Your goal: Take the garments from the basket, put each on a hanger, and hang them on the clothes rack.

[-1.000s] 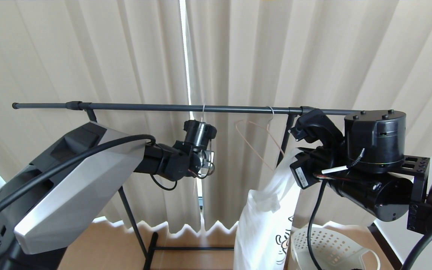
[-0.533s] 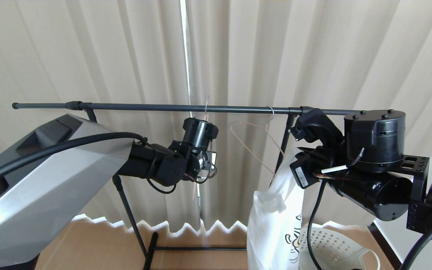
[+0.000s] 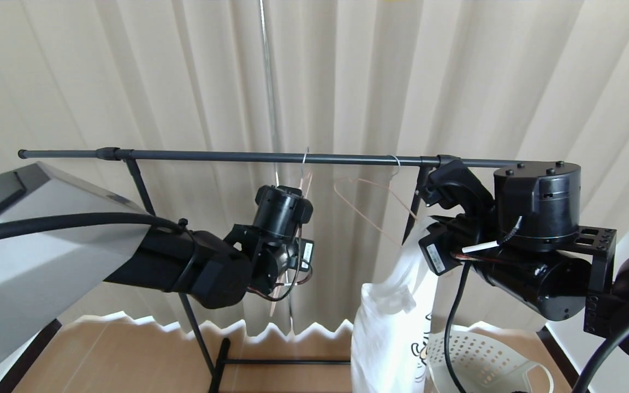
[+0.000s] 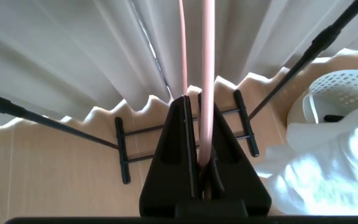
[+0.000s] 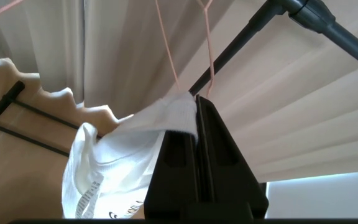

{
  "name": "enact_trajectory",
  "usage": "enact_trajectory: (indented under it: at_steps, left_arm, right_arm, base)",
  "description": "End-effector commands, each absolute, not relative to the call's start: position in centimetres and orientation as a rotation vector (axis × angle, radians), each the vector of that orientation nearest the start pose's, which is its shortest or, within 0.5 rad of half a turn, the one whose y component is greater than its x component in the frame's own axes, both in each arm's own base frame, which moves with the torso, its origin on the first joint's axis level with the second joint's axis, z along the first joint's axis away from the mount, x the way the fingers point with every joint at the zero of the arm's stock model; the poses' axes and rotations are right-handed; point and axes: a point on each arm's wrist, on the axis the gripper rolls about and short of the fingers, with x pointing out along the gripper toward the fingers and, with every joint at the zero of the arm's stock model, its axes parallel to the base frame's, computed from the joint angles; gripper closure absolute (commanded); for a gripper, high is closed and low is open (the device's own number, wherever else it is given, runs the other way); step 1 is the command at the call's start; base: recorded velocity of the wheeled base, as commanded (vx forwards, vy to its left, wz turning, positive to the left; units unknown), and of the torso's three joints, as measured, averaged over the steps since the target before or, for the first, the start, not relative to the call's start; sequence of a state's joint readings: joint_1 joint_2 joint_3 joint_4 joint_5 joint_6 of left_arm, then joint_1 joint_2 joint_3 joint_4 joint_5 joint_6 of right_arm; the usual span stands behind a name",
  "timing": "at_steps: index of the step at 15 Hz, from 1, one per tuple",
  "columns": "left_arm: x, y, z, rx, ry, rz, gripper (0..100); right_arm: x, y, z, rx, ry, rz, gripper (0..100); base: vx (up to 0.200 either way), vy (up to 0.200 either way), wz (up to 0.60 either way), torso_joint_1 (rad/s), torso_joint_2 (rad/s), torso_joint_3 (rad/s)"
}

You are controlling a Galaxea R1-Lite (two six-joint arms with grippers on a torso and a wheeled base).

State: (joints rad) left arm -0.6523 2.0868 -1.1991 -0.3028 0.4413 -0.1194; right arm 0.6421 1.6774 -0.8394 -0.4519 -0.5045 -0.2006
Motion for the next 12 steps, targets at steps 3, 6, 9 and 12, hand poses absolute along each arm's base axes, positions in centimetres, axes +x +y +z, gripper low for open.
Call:
enact_trajectory:
  at_steps: [3, 6, 9, 12]
  left_arm:
    - [29.0, -22.4, 12.6, 0.18, 0.442, -0.237, 100]
    - [26.0, -20.2, 12.2, 0.211, 0.411, -0.385, 100]
    - [23.4, -18.1, 12.0, 0.202, 0.376, -0.515, 100]
    - [22.6, -15.0, 10.8, 0.188, 0.342, -0.578, 100]
  right_arm:
    - [24.5, 17.0, 18.2, -0.408, 0.31, 0.169, 100]
    - [24.6, 17.0, 18.2, -0.395, 0.289, 0.164, 100]
    - [24.7, 17.2, 17.9, -0.397, 0.292, 0.163, 100]
    - [24.9, 17.1, 17.8, -0.398, 0.295, 0.16, 100]
  base:
    - [0.0, 0.0, 0.0, 0.0, 0.0, 0.0]
    - [0.0, 0.0, 0.0, 0.0, 0.0, 0.0]
    - [0.0, 0.0, 0.0, 0.0, 0.0, 0.0]
    - [0.0, 0.0, 0.0, 0.0, 0.0, 0.0]
